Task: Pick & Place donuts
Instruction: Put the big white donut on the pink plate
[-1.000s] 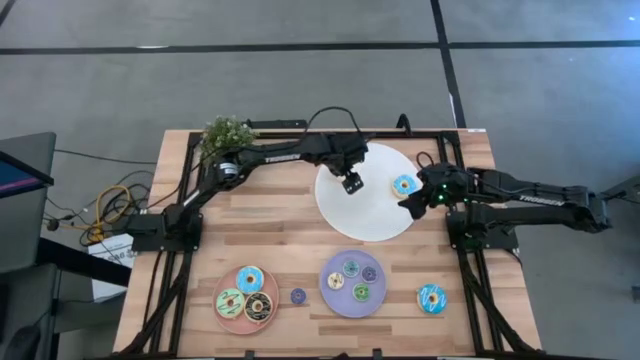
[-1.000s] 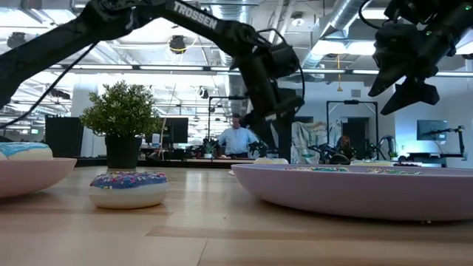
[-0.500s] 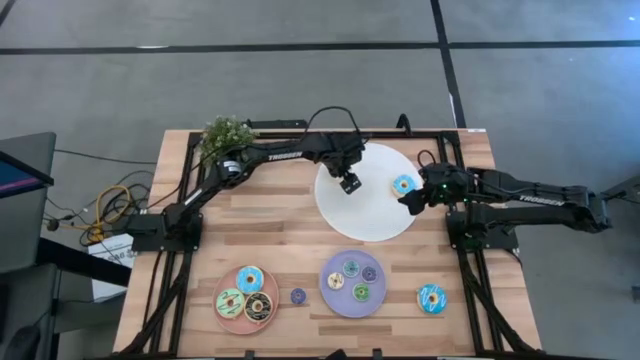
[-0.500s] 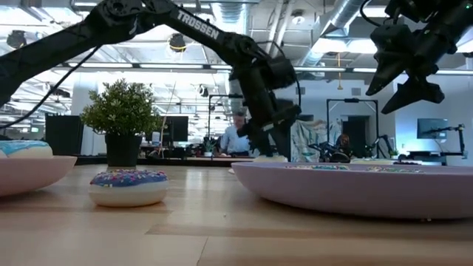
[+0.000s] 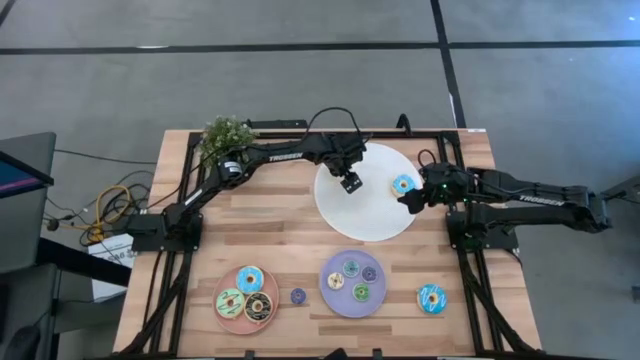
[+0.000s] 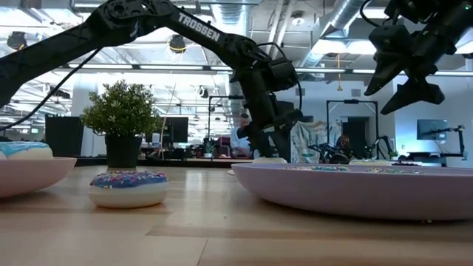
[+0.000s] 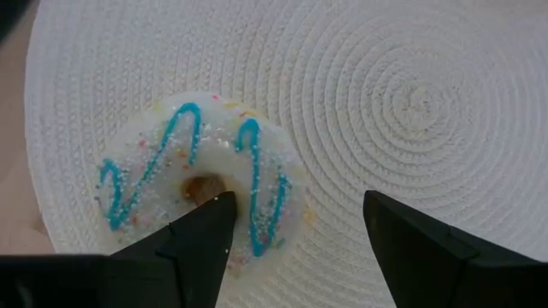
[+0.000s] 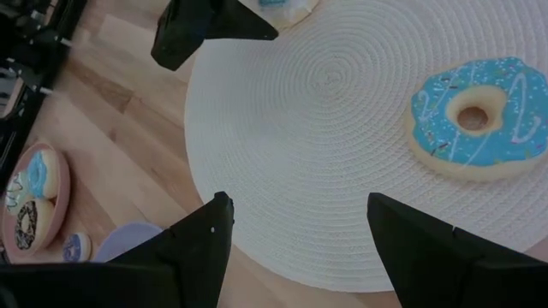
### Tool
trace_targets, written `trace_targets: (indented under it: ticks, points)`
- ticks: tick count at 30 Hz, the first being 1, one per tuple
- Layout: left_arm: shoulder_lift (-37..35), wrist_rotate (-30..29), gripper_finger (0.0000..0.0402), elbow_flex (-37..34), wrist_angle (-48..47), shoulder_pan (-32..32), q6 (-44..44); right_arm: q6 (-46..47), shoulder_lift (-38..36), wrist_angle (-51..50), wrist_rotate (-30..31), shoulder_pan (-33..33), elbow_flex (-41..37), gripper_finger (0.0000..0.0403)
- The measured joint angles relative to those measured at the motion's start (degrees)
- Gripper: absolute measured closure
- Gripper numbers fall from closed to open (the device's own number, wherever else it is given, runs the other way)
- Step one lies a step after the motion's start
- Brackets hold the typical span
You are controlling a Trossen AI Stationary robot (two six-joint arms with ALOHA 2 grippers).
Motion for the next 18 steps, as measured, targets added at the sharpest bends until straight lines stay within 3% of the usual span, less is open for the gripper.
trace_targets:
  ticks: [18]
  points:
    - [0.42, -3.74, 0.0250, -0.07, 0.39, -0.15, 0.28, 0.00, 0.00, -0.01, 0.00, 0.00, 0.00, 0.0143]
